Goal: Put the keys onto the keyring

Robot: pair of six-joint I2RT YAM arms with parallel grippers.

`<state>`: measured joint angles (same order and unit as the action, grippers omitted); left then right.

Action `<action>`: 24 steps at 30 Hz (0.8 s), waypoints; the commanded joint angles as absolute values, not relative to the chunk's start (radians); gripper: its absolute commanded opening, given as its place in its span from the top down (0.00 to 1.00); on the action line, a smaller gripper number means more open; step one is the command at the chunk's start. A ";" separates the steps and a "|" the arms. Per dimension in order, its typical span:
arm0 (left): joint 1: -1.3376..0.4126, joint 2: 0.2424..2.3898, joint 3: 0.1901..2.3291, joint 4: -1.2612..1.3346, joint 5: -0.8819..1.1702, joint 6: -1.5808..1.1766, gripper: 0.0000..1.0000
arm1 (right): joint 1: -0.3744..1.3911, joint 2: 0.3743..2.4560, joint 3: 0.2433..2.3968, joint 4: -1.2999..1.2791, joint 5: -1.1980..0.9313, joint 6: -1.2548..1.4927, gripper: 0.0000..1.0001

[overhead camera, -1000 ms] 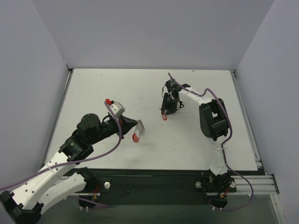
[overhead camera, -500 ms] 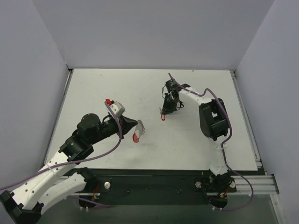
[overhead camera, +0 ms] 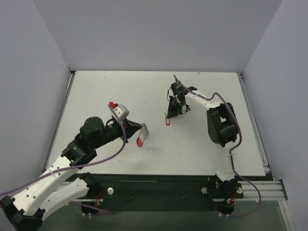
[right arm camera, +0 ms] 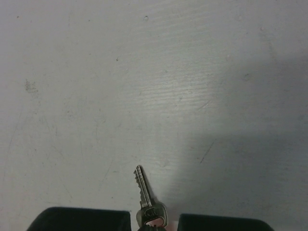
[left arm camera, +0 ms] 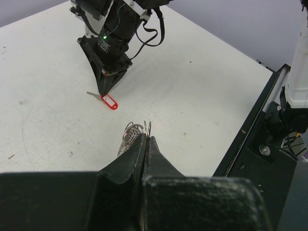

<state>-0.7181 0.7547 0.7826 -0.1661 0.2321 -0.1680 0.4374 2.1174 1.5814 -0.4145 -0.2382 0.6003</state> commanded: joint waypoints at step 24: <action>-0.721 0.752 0.805 -0.132 0.212 -0.163 1.00 | 0.632 1.922 1.502 -0.554 -0.080 0.290 0.74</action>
